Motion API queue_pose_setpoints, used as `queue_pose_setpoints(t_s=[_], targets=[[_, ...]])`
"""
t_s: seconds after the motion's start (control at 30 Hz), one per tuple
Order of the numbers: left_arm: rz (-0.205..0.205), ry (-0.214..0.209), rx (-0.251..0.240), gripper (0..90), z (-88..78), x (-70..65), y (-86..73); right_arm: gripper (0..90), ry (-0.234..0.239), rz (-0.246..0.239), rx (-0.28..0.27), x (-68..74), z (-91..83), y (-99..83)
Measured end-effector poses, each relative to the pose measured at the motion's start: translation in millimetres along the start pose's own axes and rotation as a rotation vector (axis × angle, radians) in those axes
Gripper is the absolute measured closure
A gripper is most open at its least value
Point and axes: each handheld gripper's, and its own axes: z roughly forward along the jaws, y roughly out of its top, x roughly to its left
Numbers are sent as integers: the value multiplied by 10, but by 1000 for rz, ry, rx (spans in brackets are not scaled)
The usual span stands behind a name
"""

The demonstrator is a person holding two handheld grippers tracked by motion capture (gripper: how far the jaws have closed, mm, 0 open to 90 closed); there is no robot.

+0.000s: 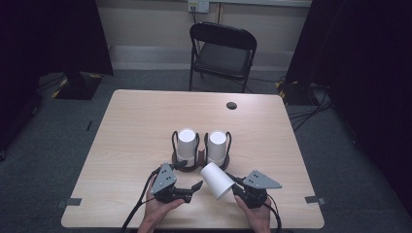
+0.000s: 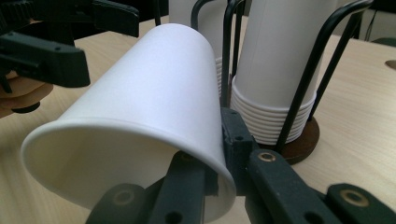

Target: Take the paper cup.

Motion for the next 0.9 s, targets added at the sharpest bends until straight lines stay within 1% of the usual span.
queue_pose_setpoints(t_s=[0.1, 0.17, 0.23, 0.27, 0.3, 0.37, 0.5, 0.6, 0.63, 0.67, 0.7, 0.8, 0.9], targets=[[3, -7, 21, 160, 16, -6, -26, 876, 13, 0, 36, -18, 10, 36], [4, -11, 22, 163, 22, -5, -38, 876, 22, -2, 51, -32, 17, 67], [15, -14, 16, 167, 17, -19, -41, 877, 32, 0, 73, -48, 24, 100], [25, -17, 13, 169, 14, -29, -40, 877, 38, 3, 80, -56, 27, 111], [42, -19, 18, 170, 10, -40, -36, 878, 31, -1, 80, -61, 27, 122], [71, -15, 11, 179, 6, -69, -31, 879, 37, 8, 82, -74, 28, 143], [126, -25, 17, 182, 11, -123, -8, 881, 57, 14, 126, -87, 59, 171], [137, -53, 22, 180, 22, -160, -4, 881, 72, 11, 156, -90, 69, 196], [148, -63, 26, 179, 26, -170, -7, 881, 84, 12, 168, -95, 72, 208], [155, -67, 31, 179, 34, -183, -12, 881, 86, 11, 180, -98, 74, 221], [172, -64, 43, 178, 38, -197, -17, 881, 95, 12, 194, -104, 79, 233], [202, -68, 55, 163, 67, -235, -36, 881, 93, 12, 234, -117, 92, 270], [211, -85, 55, 161, 87, -262, -45, 881, 95, 15, 263, -131, 101, 307]])
